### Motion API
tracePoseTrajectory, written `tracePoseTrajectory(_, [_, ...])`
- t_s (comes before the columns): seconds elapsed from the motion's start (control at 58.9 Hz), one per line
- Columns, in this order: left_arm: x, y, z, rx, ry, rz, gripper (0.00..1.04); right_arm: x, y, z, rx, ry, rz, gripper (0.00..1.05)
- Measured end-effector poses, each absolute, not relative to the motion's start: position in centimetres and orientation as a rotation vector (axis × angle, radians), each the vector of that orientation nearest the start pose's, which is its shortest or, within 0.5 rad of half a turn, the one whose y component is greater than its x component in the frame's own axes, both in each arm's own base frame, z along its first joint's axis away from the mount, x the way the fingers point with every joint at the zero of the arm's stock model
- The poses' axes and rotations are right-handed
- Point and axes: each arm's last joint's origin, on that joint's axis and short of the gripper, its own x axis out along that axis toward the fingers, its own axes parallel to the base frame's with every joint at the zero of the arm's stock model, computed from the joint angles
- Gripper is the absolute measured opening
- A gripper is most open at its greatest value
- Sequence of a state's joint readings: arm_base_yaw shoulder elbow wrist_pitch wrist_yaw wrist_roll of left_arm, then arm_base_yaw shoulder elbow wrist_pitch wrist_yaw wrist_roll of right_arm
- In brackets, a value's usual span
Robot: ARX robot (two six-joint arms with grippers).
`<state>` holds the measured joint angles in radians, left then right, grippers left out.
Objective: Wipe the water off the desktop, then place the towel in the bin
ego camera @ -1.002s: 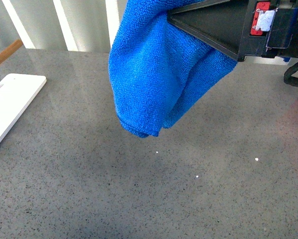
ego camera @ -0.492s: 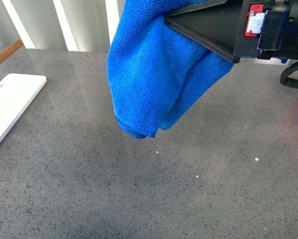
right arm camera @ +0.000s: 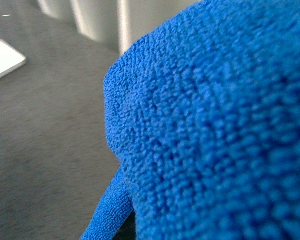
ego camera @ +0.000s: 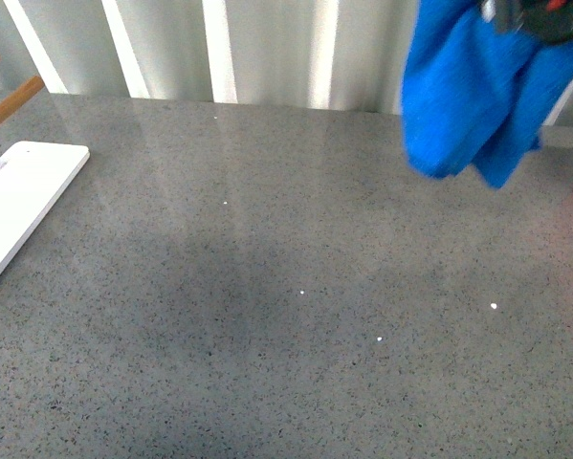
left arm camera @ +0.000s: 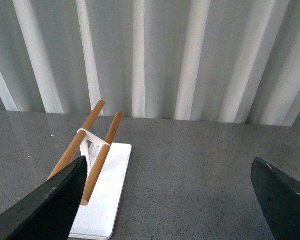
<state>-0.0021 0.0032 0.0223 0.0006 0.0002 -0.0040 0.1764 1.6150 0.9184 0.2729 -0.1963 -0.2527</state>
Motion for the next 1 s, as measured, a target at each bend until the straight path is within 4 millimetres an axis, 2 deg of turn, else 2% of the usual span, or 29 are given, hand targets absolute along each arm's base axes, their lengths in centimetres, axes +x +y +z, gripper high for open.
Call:
tracePoseTrajectory(0.068, [9.6, 0.0, 17.1, -0.004, -0.02, -0.002, 0.98, 34.2, 4.4, 24.6, -0.293, 0.36, 0.268, 0.05])
tracePoseTrajectory(0.187, [9.6, 0.0, 17.1, -0.004, -0.02, -0.002, 0.98, 33.9, 1.9, 27.2, -0.355, 0.357, 0.082, 0.05])
tracePoseTrajectory(0.272, [9.6, 0.0, 17.1, -0.004, -0.02, -0.002, 0.98, 33.2, -0.3, 28.2, -0.399, 0.41, -0.083, 0.05])
tracePoseTrajectory(0.374, [9.6, 0.0, 17.1, -0.004, -0.02, -0.002, 0.98, 32.7, -3.2, 28.2, -0.465, 0.477, -0.282, 0.05])
tracePoseTrajectory(0.458, [9.6, 0.0, 17.1, -0.004, -0.02, -0.002, 0.98, 32.4, -4.9, 28.0, -0.48, 0.517, -0.339, 0.05])
tracePoseTrajectory(0.594, [9.6, 0.0, 17.1, -0.004, -0.02, -0.002, 0.98, 31.8, -8.8, 27.3, -0.484, 0.621, -0.416, 0.05])
tracePoseTrajectory(0.832, [9.6, 0.0, 17.1, -0.004, -0.02, -0.002, 0.98, 31.2, -11.8, 26.4, -0.49, 0.714, -0.423, 0.05])
tracePoseTrajectory(1.002, [9.6, 0.0, 17.1, -0.004, -0.02, -0.002, 0.98, 31.0, -12.7, 26.7, -0.459, 0.752, -0.4, 0.05])
